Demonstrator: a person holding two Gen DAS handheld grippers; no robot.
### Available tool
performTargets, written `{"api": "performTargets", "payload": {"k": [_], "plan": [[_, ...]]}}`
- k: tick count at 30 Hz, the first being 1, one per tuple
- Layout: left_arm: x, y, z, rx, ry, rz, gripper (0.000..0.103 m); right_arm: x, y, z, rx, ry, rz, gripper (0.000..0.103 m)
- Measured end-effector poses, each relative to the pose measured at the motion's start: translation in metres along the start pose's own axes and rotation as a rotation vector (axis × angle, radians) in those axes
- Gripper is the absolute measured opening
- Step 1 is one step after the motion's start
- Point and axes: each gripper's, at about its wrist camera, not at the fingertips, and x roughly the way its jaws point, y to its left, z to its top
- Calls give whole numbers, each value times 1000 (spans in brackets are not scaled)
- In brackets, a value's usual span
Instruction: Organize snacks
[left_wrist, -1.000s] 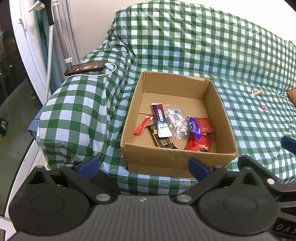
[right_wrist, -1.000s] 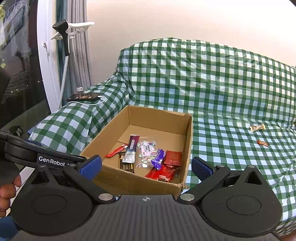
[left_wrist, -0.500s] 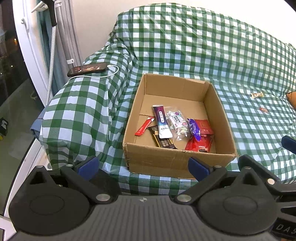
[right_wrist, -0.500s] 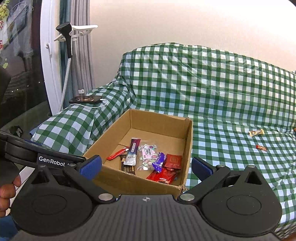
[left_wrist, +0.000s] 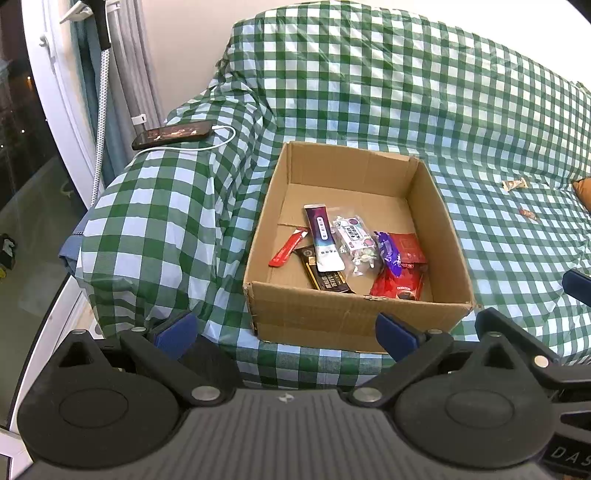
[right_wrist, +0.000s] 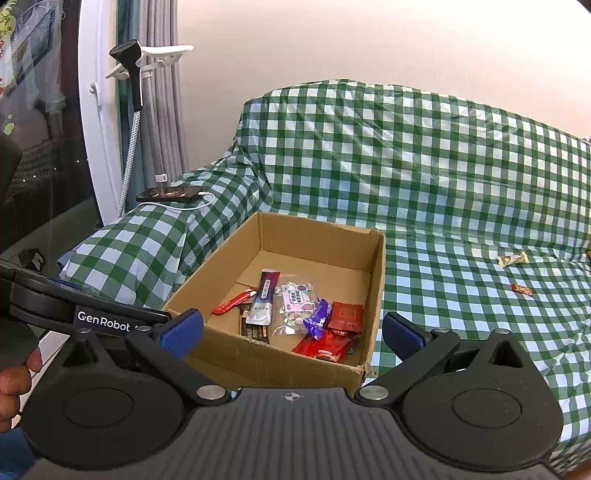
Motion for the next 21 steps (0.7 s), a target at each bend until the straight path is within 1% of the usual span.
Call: {"api": "performTargets", "payload": {"k": [5,10,13,16,19,21], "plan": [[2,-10,9,25,-10,-3,103,1,-8,1,8,-1,-7,103],[3,-40,27,104,-35,-33,103,3,-40,1,82,-9,-56,103],[7,-67,43,162,-49,-48,103,4,-71,-1,149,-17,-103,103],[14,-101,64,228,-68,-66,103,7,-108,-3,196,-18,-171,103],[27,-140,90,287,-62,-112,103,14,-151,-5,241,-14,-244,103],[41,-169,109,314,-44,-152,103,23,-189,-1,262,-19,-293,103]]}}
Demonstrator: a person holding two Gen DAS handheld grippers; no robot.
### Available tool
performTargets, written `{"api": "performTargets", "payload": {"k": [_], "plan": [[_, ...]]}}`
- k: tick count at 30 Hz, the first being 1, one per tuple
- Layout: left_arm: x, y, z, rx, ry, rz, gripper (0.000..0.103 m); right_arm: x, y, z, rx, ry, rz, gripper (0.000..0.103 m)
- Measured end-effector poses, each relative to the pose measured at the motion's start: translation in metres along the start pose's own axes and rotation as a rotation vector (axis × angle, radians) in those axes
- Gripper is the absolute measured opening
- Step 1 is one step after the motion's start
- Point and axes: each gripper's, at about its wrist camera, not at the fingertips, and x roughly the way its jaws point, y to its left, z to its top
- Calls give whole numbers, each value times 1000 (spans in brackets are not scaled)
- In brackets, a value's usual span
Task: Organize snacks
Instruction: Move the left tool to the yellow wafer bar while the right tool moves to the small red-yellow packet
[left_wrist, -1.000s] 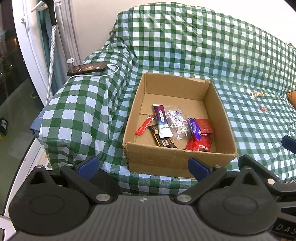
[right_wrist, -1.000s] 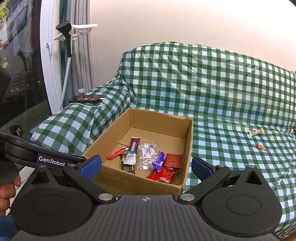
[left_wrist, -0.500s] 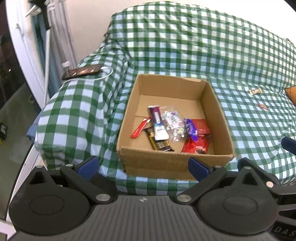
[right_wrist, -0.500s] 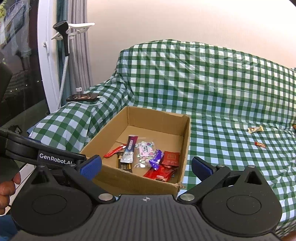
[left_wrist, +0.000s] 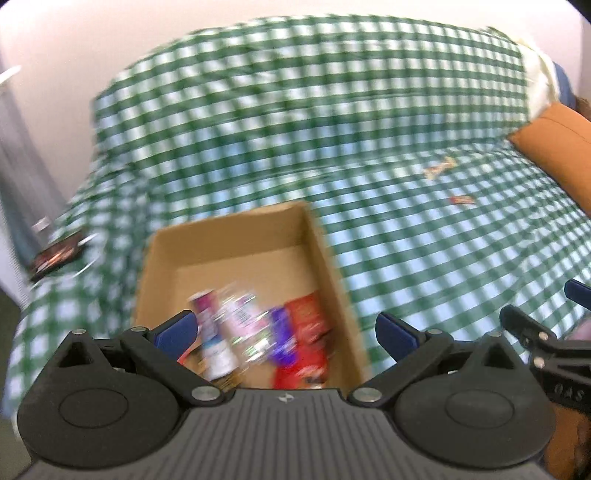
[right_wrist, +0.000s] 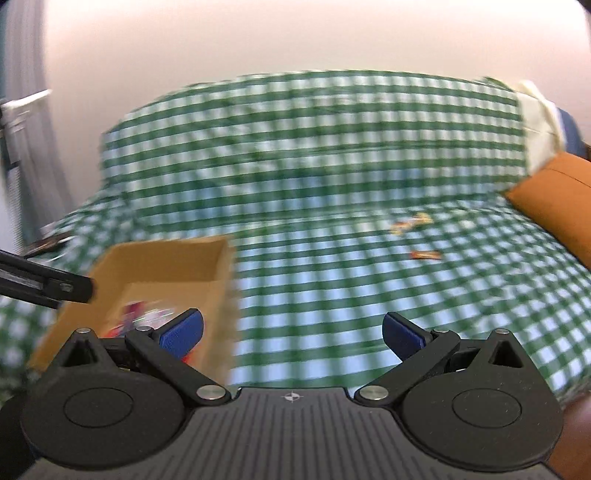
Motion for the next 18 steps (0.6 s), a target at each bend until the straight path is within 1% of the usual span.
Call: {"api": "performTargets", "payload": {"k": [2,5,8,10,12,14,15,16,18], "plan": [[26,-22,29,28,14,-40,103,24,-35,14,10,-14,-44,103],[74,-59,73,79,23,-92,103,68,-91,32,28,-53,-85,103],[140,-101,116,138,49,-155,103,127,-147,48,38,-69,-133,103],[195,-134,147,178,72,-191,103,172,-183,54,35,-67,-153,103],[246,-163,171,214,63,-188,103,220,-215,56,4,-60,-159,103],[293,-189,191,240,57,-187,103,271,-240,56,-61,-53,-157,103],[318,-203,200,242,65,-181,103,294,-251,55,-78,-38,-143,103],[344,-217,210,248,82,-181,103,322,-262,53,-89,-9,-110,103],[390,-241,227,254,100,-191,103,361,-277,52,-90,16,-77,103]]}}
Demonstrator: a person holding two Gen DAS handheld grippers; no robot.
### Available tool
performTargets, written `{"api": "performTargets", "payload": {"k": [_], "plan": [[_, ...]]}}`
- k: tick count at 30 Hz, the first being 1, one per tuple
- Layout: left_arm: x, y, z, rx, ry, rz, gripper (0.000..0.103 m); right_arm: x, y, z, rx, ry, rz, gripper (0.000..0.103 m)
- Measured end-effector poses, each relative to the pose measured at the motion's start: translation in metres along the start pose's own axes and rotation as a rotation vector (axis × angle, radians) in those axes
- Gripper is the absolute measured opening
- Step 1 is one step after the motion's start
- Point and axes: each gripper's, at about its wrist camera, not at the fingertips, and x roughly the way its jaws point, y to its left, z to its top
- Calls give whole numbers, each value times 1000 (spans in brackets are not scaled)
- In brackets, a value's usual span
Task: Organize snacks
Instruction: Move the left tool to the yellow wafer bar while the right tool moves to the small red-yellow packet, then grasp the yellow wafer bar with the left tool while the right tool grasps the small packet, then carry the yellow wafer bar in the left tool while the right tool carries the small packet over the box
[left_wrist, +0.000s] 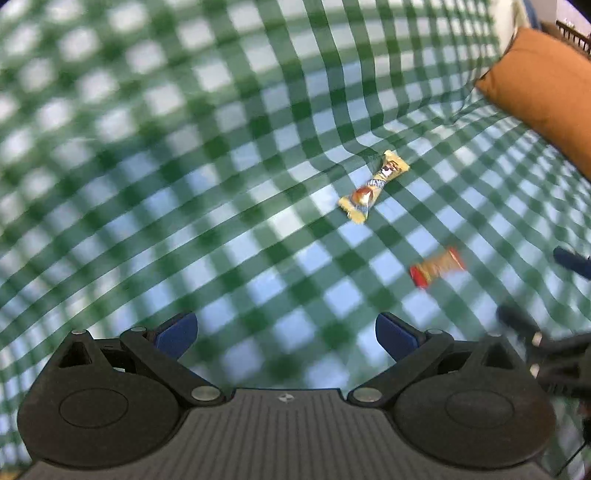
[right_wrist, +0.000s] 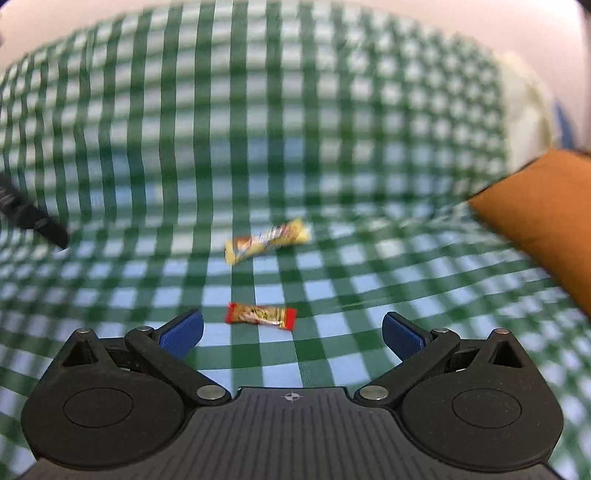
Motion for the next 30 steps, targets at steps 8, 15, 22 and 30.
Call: {"api": "performTargets", "payload": {"k": [8,15,22,30], "plan": [[112,-32,71,61,-30,-69,103,99,-11,-3,-95,63,187,103],[153,-65,103,127,-43,-84,103,109,-5,-5,-129,44,245,94],[149,-79,97,205,-30,-65,26,99,6,-8,-181,8,217,23],[52,-42,44,138,-76,-130,26,21,18,-15,-25,-27,163,23]]}}
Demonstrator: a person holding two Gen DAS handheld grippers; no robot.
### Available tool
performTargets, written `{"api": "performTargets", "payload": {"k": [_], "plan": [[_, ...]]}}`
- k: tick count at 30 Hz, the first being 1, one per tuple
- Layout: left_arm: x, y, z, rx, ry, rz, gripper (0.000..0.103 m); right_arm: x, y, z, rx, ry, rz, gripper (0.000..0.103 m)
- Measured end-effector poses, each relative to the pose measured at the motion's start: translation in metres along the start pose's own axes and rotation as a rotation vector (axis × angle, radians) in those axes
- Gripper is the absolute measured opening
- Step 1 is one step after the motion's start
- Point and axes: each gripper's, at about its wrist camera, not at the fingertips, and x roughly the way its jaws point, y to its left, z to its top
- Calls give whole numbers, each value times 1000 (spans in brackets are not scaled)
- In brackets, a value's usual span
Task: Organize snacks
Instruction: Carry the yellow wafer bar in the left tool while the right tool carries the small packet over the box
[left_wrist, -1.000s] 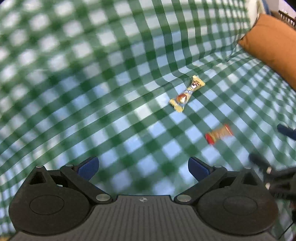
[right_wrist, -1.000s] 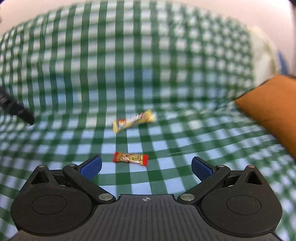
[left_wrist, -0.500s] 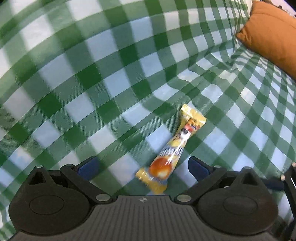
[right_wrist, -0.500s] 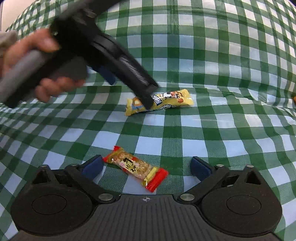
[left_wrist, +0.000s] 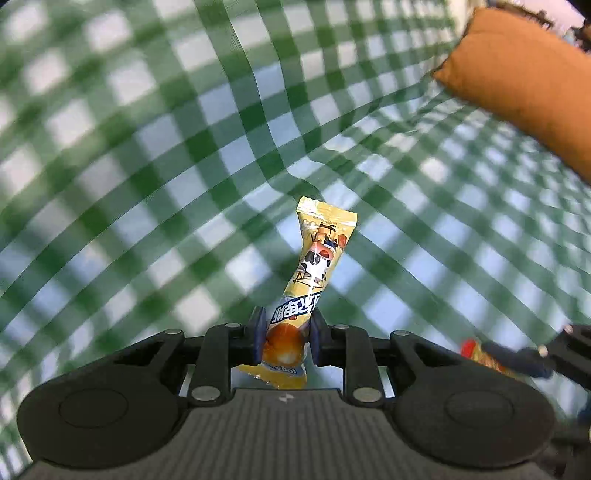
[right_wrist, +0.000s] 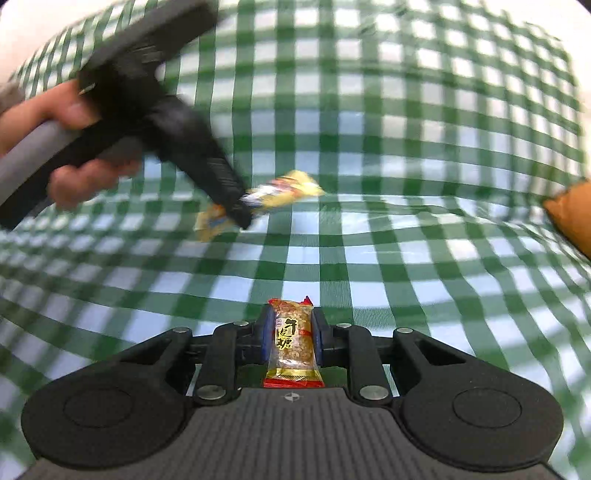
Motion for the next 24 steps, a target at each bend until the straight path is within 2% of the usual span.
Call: {"api": "performTargets", "payload": {"k": [5,7,11,15,18,24], "plan": [[-107,6,-72,-2,-25,-63,26,-79,34,-27,206,11,71,23],[-145,7,-98,-33,-26,-72,26,-107,54,-34,252,-2,72,23],[-220,9,-145,-95,-62,-41,26,-169,86,-30,302,-42,96,23],[-298,6,-193,-184,-93,-15,26,-219,123,-10,302,-76,161,23],[-346,-2,-226,-208,-104,26,26,-253,153,1,283,-79,214,23],[-427,-1,-299,-268,-94,78,26,-311,226,9,197,-57,315,23]]}}
